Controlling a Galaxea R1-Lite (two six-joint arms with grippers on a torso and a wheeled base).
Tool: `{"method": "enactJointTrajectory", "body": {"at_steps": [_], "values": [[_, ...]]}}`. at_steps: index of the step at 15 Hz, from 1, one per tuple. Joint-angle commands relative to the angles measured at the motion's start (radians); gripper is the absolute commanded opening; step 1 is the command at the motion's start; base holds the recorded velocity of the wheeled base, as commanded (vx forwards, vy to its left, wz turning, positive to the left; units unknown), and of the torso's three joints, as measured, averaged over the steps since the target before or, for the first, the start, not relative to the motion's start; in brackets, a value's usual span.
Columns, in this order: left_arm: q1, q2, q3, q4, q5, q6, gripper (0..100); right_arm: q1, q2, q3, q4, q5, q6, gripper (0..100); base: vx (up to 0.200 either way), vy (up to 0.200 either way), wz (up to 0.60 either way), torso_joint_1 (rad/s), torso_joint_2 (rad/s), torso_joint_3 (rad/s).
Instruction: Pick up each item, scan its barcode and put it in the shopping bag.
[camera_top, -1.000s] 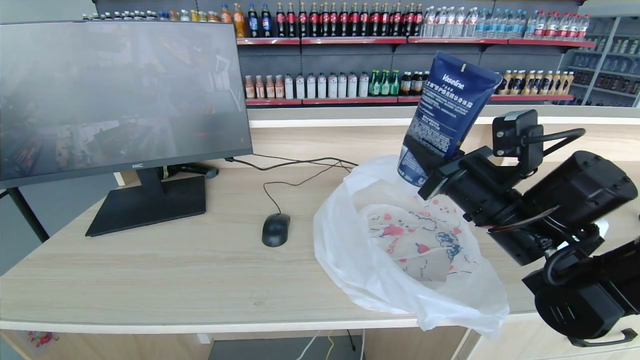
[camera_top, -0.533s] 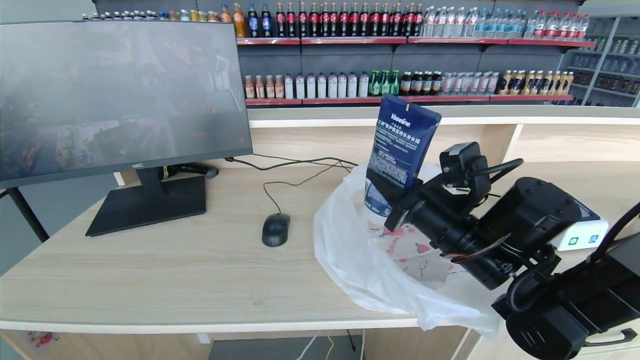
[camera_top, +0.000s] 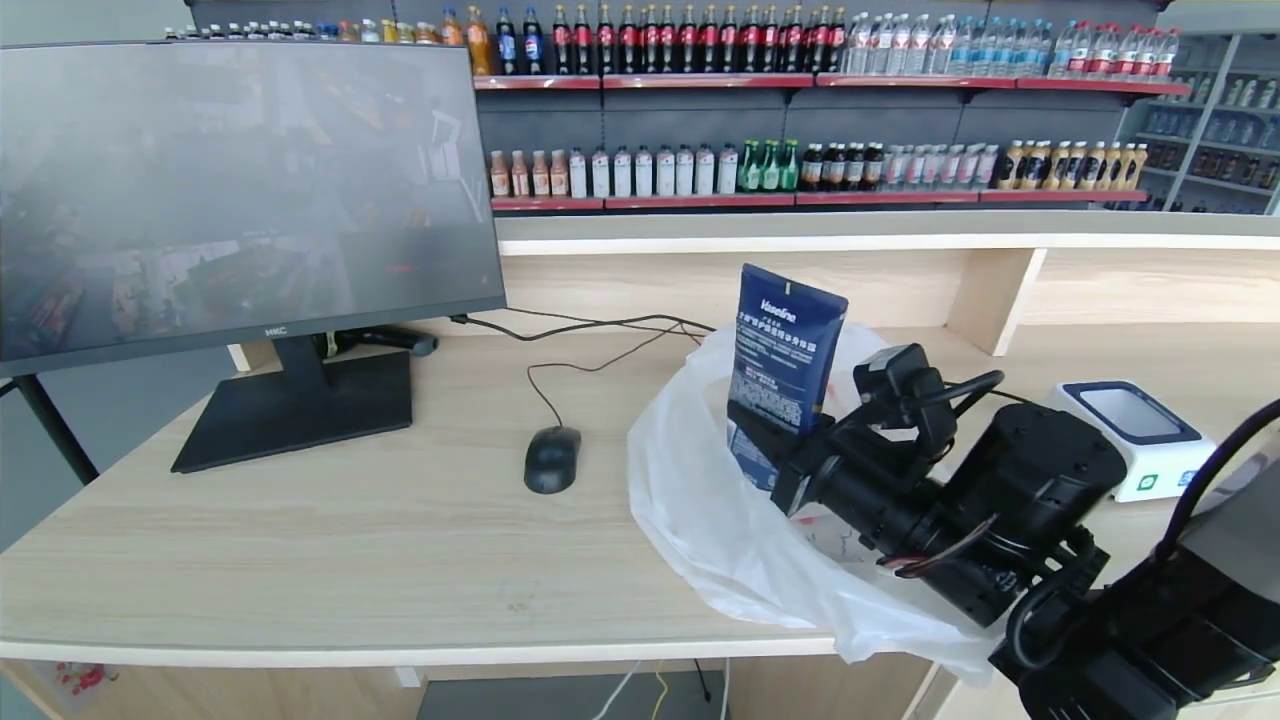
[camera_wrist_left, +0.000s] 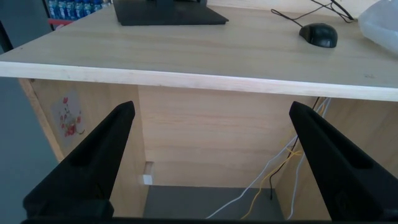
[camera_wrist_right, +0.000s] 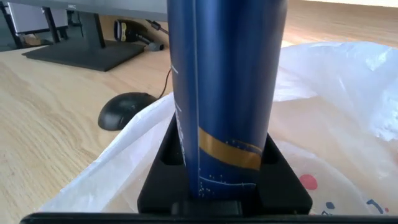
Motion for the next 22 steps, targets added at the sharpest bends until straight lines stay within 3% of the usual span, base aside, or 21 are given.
{"method": "enactJointTrajectory", "body": {"at_steps": [1, 22], "values": [[0.000, 0.000, 0.000, 0.000, 0.000, 0.000, 100, -0.001, 0.027, 0.002, -0.001, -0.001, 0.001, 0, 0.000, 0.000, 0.00, 0.000, 0.00, 0.000], [0.000, 0.000, 0.000, 0.000, 0.000, -0.002, 100, -0.001, 0.083, 0.036, -0.001, -0.007, 0.012, 0, 0.000, 0.000, 0.00, 0.000, 0.00, 0.000]]}}
